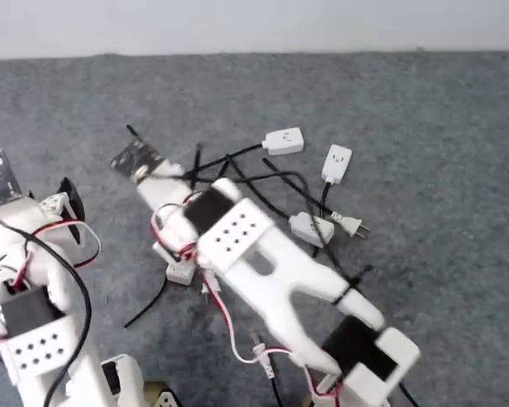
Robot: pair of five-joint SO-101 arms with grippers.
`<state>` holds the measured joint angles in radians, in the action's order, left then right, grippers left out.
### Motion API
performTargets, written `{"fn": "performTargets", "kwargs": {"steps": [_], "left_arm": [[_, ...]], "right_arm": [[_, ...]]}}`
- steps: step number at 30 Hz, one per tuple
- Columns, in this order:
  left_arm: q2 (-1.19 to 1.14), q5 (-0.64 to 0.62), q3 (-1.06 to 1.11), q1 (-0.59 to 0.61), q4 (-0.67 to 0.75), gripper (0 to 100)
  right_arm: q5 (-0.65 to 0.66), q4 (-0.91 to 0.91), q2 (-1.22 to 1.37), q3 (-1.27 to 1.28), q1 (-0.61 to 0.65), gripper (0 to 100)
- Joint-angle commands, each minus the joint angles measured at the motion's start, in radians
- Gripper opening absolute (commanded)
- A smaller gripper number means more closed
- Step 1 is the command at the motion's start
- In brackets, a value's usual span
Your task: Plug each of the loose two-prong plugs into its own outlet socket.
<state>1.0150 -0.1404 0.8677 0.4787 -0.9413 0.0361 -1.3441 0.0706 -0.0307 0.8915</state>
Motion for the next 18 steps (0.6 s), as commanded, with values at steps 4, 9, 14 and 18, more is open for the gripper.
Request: {"fn": "performTargets", "kwargs": {"steps": [4,9,14,18], "left_arm": [[0.092,-0.014,0.044,0.044,0.077,19],[0.095,-0.014,0.042,0.121,0.083,19],[0.095,-0.014,0.048,0.123,0.083,19],[0.095,-0.009,0.051,0.124,0.077,19]], "right_arm": [[0.106,-0.035,0.191,-0.160,0.036,0.8],[0.135,-0.156,0.298,-0.311,0.035,0.8],[0.178,-0.203,0.354,-0.393,0.035,0.8],[0.230,-0.197,0.395,-0.393,0.035,0.9]]}}
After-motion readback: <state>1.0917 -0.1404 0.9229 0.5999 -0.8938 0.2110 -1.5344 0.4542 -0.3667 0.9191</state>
